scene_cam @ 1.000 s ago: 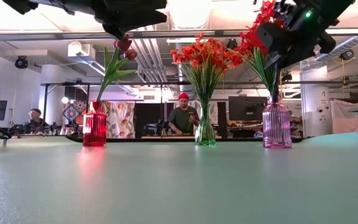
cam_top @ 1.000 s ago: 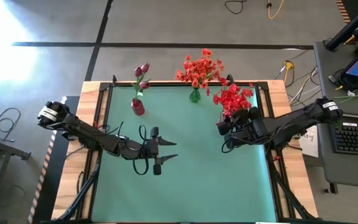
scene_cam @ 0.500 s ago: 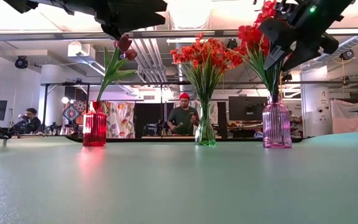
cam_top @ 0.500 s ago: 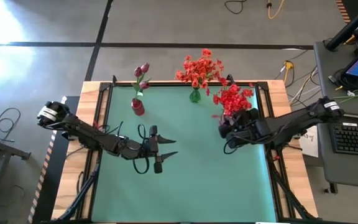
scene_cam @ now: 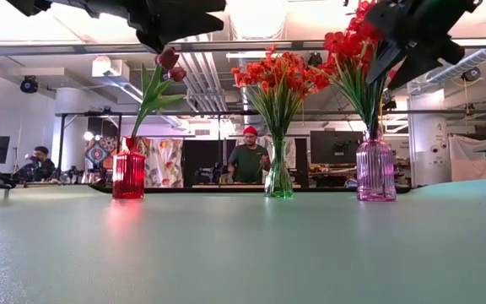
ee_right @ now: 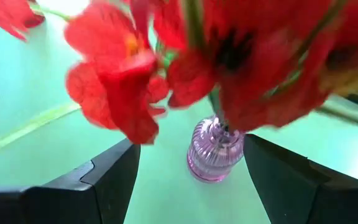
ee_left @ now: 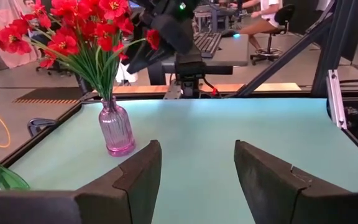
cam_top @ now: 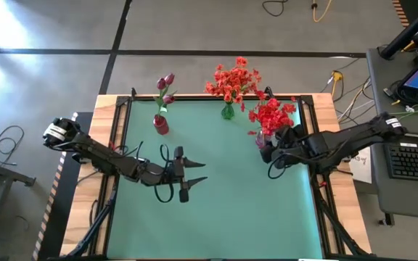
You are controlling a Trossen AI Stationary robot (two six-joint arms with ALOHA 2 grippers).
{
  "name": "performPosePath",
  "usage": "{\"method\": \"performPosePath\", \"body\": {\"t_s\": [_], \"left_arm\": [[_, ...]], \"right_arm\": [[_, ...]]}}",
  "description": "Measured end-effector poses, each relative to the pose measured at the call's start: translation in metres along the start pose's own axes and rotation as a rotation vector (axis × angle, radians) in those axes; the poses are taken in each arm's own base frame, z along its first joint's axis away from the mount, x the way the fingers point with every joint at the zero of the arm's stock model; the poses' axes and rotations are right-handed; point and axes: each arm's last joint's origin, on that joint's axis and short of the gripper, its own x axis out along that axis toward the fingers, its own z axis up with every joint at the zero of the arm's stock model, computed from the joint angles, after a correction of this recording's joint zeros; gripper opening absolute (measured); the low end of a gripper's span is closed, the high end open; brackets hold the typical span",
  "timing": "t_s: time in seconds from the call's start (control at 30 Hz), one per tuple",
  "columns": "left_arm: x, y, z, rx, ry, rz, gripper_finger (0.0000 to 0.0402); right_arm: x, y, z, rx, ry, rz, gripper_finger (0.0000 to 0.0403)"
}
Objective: Sort flowers into vase by color
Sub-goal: Put the red flowers into the violet flower vase, then return to Home Position
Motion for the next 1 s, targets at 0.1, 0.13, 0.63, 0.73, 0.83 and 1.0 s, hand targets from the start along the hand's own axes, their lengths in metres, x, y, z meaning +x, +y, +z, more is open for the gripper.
{"method": "performPosePath", "body": {"t_s": [0.1, 0.13, 0.63, 0.73, 0.83, 1.0], "left_arm": [[-0.002, -0.003, 0.001, -0.008, -0.002, -0.012, 0.0189], [-0.004, -0.004, 0.002, -0.008, -0.004, -0.020, 0.0189], [-0.051, -0.002, 0.016, -0.054, 0.132, -0.095, 0.0189], [-0.062, 0.003, 0.021, -0.086, 0.146, -0.101, 0.0189], [-0.075, 0.008, 0.020, -0.109, 0.227, -0.173, 0.0189], [-0.095, 0.014, 0.020, -0.122, 0.313, -0.267, 0.0189]], "right_arm": [[-0.007, -0.002, 0.005, -0.015, 0.026, 0.047, 0.0278], [-0.009, -0.003, 0.006, -0.025, 0.042, 0.064, 0.0278], [-0.025, -0.026, 0.005, -0.093, 0.103, 0.059, 0.0265], [-0.028, -0.029, 0.006, -0.105, 0.105, 0.079, 0.0265], [-0.033, -0.032, 0.004, -0.163, 0.130, 0.131, 0.0265], [-0.048, -0.035, -0.004, -0.250, 0.094, 0.275, 0.0265]]}}
